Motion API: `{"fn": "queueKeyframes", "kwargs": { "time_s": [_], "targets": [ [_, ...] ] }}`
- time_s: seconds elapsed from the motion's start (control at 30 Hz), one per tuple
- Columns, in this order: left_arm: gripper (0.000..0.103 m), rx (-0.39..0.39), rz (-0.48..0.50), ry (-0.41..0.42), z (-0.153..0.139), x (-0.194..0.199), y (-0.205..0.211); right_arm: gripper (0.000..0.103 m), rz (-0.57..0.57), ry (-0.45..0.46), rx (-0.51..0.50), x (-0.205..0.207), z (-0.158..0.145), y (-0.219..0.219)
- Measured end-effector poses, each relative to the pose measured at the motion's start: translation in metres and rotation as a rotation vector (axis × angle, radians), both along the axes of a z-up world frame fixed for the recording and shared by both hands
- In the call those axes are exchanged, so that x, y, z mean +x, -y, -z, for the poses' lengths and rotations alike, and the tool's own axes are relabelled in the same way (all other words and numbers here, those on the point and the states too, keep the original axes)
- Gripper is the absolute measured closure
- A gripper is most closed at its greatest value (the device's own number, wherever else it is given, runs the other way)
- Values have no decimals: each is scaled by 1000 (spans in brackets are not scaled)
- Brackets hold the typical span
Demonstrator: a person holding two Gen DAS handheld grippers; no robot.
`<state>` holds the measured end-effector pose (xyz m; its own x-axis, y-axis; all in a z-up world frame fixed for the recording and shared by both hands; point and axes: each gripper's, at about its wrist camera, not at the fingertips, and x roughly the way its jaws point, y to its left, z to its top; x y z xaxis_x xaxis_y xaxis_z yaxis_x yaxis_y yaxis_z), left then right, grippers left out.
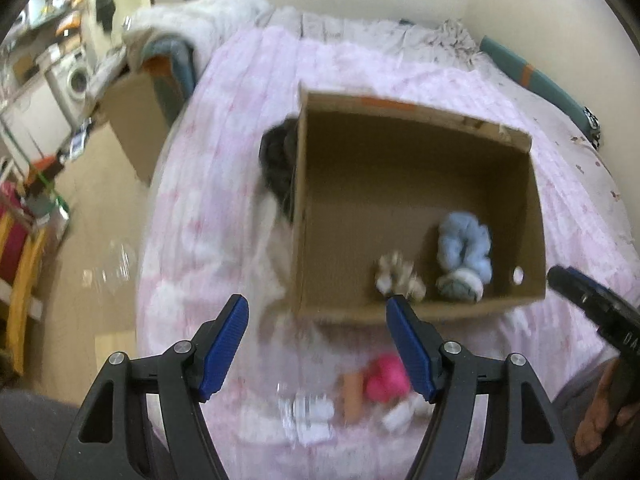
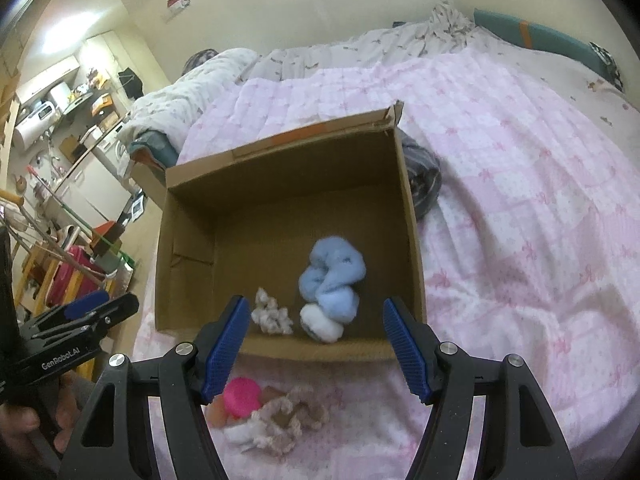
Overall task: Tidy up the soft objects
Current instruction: 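Grasp the clear plastic bag with the left gripper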
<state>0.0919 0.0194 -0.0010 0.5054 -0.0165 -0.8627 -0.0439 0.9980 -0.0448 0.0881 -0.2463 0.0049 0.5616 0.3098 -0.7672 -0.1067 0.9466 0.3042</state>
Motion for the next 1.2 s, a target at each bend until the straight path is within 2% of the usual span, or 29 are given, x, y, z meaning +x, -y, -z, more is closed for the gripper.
{"fn": "queueKeyframes", "kwargs": {
  "time_s": [0.1, 0.23, 0.37, 0.53, 0.6, 0.67, 0.8, 1.03, 1.07, 1.13, 1.17, 1.2],
  "targets": [
    [34, -12, -52, -51, 13, -11, -15, 30, -12, -13, -9, -7, 2, -3],
    [34, -87, -143, -116, 30, -18, -43, 30, -6, -42, 0, -18, 6, -2],
    [34, -151, -212, -230, 57, -21, -61, 30, -1, -81, -5, -24, 15, -1],
    [37, -181, -173, -369, 93, -17, -49, 30, 7, -106, -15, -26, 20, 1],
    [52, -154, -130, -421, 108, -15, -36, 30, 12, -115, -13, -25, 22, 2],
    [56, -133, -115, -457, 120, -14, -29, 30, 15, -119, -10, -24, 23, 2],
    [56, -156, -115, -481, 130, -13, -24, 30, 13, -121, -13, -23, 24, 2],
    [55, -101, -51, -506, 144, -12, -3, 30, 17, -133, -3, -22, 26, 0],
    [59, -89, -39, -515, 147, -8, 3, 30, 15, -138, -1, -22, 27, -1],
    [86, -90, -33, -507, 147, -5, 6, 30, 10, -147, 1, -21, 30, -3],
    [91, -91, -32, -512, 147, -4, 8, 30, 5, -152, 1, -20, 31, -3],
    [91, -99, -36, -508, 146, -4, 7, 30, -1, -158, 3, -20, 33, -5]
  ]
}}
